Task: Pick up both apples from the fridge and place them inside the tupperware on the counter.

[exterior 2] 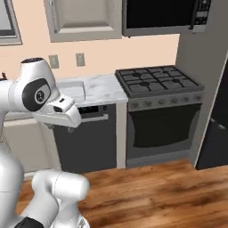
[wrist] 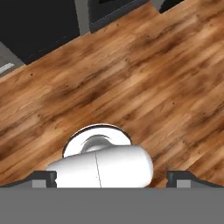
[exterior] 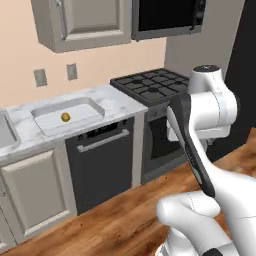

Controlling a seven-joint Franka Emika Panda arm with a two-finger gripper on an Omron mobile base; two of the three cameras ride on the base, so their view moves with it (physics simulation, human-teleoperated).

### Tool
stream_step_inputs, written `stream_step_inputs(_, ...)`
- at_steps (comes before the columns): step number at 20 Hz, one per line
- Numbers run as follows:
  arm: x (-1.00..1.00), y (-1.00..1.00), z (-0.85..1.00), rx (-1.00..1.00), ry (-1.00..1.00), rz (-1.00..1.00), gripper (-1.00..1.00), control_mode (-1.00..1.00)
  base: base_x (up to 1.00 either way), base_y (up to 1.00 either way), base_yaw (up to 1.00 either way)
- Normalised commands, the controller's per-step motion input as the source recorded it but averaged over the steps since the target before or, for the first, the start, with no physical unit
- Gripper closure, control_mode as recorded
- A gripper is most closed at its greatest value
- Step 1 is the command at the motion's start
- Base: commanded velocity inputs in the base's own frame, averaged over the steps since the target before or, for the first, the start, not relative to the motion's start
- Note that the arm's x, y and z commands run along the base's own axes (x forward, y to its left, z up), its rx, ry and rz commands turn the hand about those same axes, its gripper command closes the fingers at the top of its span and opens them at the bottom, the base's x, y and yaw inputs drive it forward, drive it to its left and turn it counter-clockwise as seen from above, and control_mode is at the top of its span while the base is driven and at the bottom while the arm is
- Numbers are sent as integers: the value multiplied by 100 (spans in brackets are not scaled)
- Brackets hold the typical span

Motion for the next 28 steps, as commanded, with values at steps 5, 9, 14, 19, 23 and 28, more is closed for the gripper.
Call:
stream_step_inputs(5,0,0,0,0,0,0,-100,100,-48,0,-100)
stream_step_inputs(9,0,0,0,0,0,0,-100,100,-6,-7,-100)
stream_step_inputs(14,0,0,0,0,0,0,-100,100,34,-36,-96)
stream_step_inputs(19,0,0,0,0,0,0,-100,100,86,-52,-45)
stream_step_inputs(23,0,0,0,0,0,0,-100,100,100,-50,-13)
stream_step_inputs(28,0,0,0,0,0,0,-100,100,100,-35,2)
